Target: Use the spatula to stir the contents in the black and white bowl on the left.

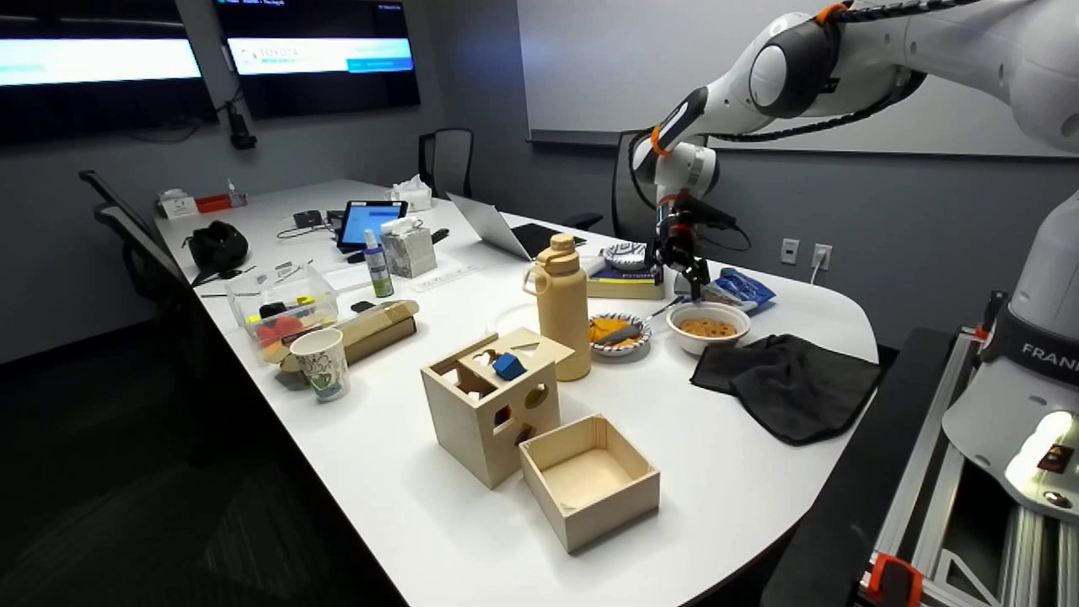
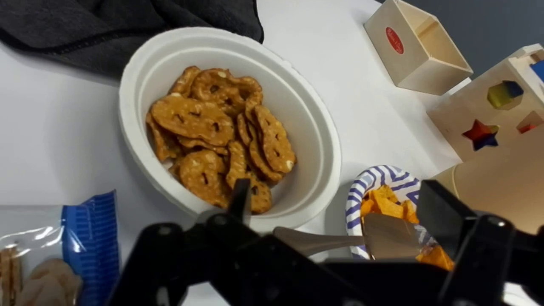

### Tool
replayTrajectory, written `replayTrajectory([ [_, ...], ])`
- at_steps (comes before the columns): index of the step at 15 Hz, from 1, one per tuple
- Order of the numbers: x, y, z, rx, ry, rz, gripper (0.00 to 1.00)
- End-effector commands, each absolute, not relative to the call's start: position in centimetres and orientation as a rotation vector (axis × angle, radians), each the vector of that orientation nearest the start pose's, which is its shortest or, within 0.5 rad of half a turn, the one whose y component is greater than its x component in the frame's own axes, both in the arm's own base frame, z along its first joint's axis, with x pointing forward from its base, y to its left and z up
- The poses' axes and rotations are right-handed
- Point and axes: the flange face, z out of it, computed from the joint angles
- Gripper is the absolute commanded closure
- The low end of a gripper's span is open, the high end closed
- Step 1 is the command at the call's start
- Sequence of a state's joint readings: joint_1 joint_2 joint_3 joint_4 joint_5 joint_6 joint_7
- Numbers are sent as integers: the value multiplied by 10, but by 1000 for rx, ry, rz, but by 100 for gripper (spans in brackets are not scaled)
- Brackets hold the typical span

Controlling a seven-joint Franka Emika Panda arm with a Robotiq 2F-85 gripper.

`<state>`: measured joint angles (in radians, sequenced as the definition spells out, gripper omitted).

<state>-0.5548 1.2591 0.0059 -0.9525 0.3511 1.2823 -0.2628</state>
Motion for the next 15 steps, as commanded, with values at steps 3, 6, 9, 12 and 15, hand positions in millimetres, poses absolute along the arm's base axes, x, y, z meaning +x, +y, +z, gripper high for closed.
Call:
replayTrajectory([
  [3,599,-315,68,-2305,491,759,0],
  [6,606,-316,64,-2332,537,696,0],
  [9,610,-313,62,-2337,549,675,0],
  [12,611,-308,59,-2331,534,690,0],
  [15,609,-301,53,-2312,514,723,0],
])
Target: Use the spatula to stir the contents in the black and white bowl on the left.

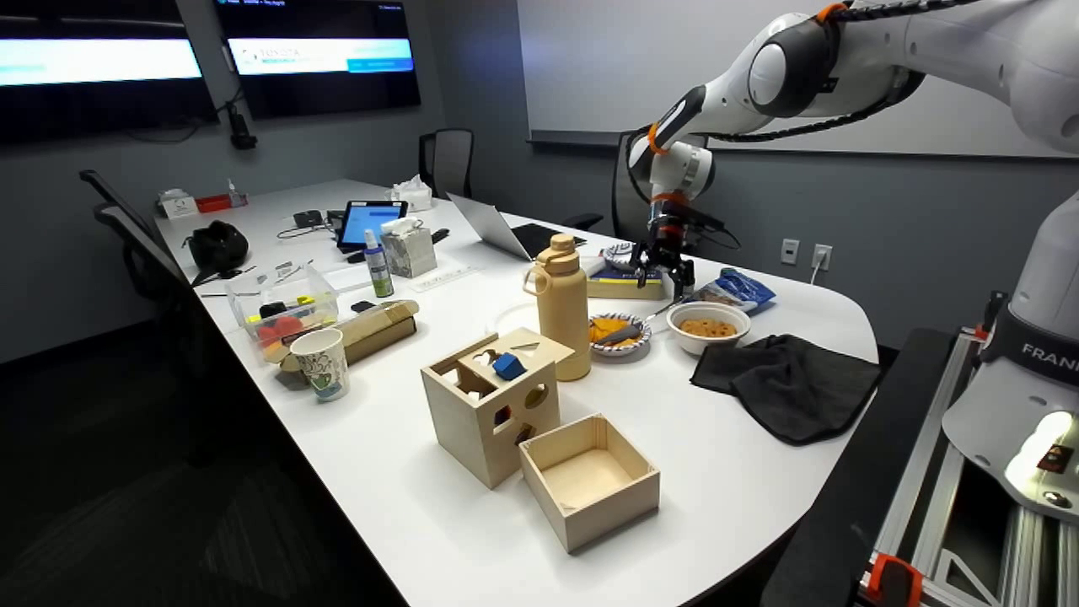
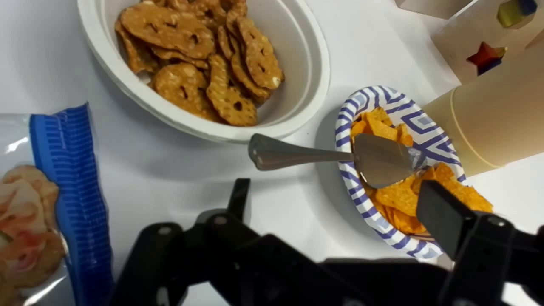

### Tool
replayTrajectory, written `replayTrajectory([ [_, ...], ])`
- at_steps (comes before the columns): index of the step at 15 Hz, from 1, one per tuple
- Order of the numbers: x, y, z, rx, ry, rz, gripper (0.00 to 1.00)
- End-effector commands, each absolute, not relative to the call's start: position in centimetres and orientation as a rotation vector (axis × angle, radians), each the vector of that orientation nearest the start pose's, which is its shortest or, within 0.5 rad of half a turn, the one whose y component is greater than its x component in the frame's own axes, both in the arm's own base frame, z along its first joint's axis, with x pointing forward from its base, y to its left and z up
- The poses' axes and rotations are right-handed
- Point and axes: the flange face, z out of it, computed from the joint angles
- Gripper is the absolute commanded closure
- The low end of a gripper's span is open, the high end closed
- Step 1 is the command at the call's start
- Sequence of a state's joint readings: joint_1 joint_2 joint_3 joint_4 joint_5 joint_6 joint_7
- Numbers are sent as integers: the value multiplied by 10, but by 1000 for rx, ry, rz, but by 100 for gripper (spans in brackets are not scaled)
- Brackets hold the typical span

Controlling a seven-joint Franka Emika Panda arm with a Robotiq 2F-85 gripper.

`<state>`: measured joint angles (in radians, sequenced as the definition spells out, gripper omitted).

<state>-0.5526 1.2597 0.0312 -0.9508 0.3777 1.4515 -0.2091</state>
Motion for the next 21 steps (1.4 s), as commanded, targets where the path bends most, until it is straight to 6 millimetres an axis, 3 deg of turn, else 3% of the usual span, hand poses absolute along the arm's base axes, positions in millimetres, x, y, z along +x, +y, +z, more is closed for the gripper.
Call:
replayTrajectory([
  [1,609,-298,50,-2306,508,735,0],
  [7,602,-284,36,-2254,472,795,0],
  [13,599,-274,35,-2207,428,837,0],
  [14,598,-274,35,-2202,425,840,4],
  [15,597,-274,36,-2196,424,847,27],
  [16,596,-274,36,-2189,420,857,19],
  [21,592,-274,35,-2162,412,894,62],
])
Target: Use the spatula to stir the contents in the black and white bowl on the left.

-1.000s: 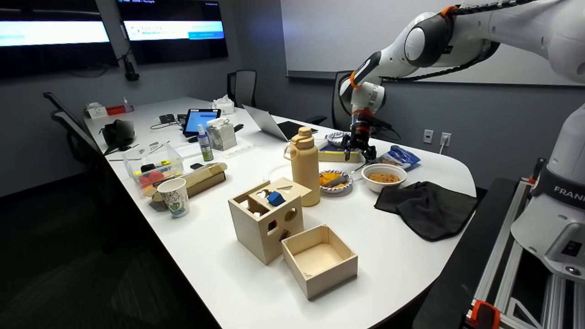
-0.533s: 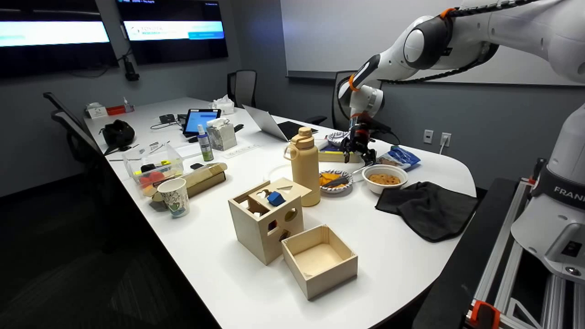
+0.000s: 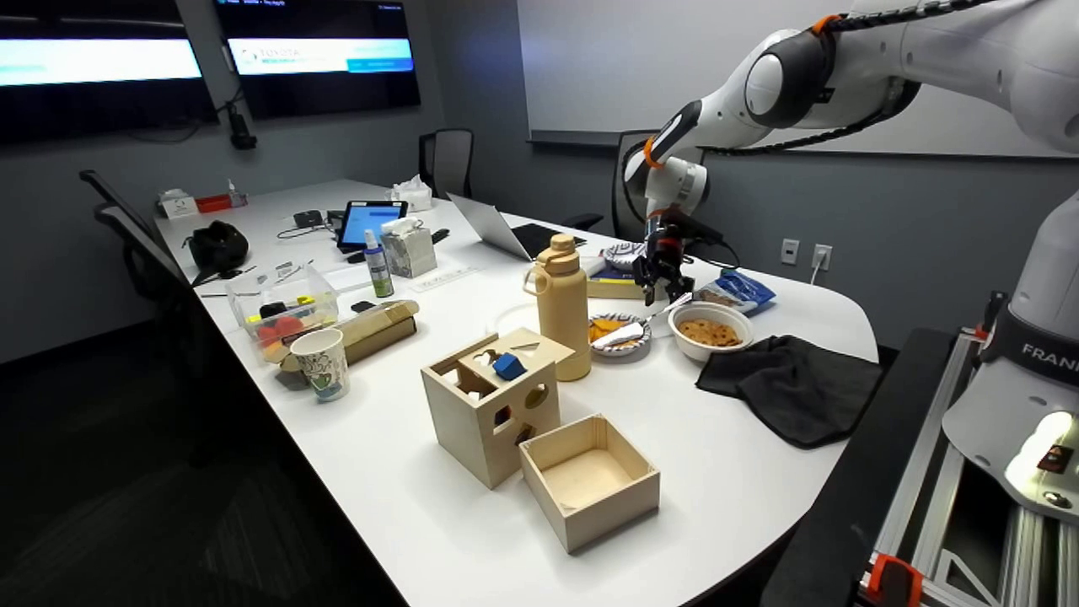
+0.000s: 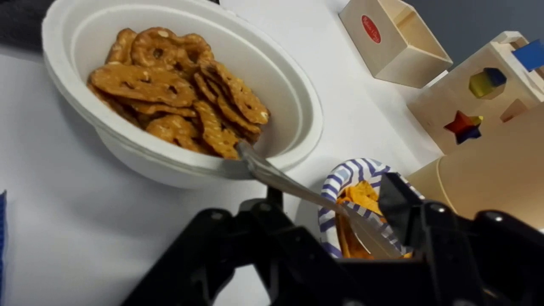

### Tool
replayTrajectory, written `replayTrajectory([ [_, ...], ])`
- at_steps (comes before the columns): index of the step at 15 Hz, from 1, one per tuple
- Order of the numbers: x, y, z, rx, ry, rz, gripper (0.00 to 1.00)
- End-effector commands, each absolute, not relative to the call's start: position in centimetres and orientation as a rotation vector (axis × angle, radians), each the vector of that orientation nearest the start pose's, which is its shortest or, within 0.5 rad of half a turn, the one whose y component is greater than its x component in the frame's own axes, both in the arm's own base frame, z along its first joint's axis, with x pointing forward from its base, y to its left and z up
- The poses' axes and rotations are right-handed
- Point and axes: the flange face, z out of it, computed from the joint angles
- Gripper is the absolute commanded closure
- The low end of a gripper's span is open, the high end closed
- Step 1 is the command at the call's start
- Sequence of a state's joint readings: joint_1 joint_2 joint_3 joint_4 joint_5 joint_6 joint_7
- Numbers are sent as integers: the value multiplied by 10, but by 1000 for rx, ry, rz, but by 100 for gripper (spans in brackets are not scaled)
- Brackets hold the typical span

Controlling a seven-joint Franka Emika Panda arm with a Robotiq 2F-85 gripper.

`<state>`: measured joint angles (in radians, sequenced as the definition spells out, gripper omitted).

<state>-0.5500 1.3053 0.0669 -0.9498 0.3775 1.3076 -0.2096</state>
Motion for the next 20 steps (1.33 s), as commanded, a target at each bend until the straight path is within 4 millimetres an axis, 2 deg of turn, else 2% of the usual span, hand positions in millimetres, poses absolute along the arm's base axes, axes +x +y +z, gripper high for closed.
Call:
replayTrajectory([
  [1,591,-274,35,-2157,409,900,71],
  [5,588,-271,34,-2138,402,932,100],
  [7,587,-270,35,-2121,395,945,97],
  [20,593,-253,42,-2058,370,986,98],
])
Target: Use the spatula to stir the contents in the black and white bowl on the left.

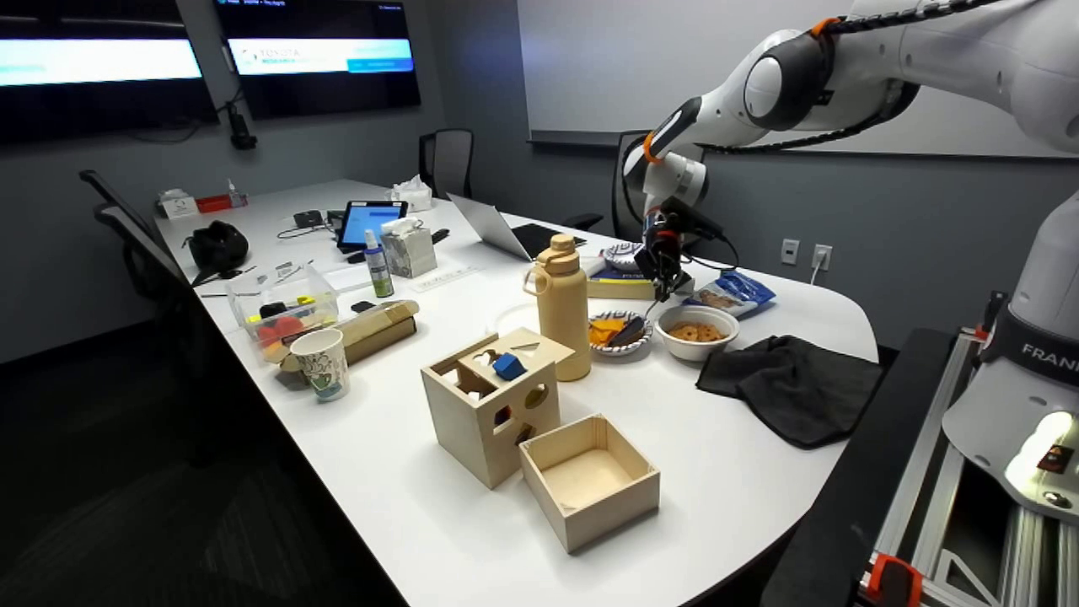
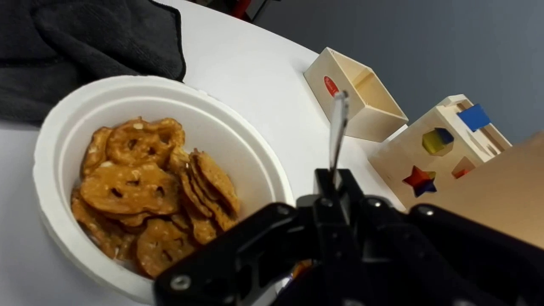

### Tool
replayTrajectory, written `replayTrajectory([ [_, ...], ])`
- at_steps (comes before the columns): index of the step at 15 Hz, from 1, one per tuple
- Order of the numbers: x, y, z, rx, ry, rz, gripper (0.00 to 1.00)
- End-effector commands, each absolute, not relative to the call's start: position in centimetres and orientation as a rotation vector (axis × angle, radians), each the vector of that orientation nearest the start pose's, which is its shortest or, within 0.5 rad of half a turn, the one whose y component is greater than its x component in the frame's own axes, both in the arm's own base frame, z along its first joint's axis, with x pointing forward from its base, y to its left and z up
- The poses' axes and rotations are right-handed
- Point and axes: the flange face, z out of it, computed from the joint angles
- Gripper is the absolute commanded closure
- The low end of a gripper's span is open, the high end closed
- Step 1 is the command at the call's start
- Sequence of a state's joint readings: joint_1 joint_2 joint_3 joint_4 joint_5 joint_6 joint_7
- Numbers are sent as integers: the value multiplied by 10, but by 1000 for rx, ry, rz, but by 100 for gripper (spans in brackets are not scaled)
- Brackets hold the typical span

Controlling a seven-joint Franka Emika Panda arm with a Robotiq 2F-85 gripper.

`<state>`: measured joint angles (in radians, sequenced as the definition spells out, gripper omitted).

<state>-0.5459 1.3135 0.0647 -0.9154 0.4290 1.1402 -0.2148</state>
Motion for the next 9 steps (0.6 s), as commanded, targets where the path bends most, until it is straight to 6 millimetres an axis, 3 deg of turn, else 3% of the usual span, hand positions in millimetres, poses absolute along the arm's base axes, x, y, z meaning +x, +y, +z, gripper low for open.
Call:
replayTrajectory([
  [1,593,-251,43,-2054,367,987,99],
  [9,602,-247,76,-2062,360,977,99],
])
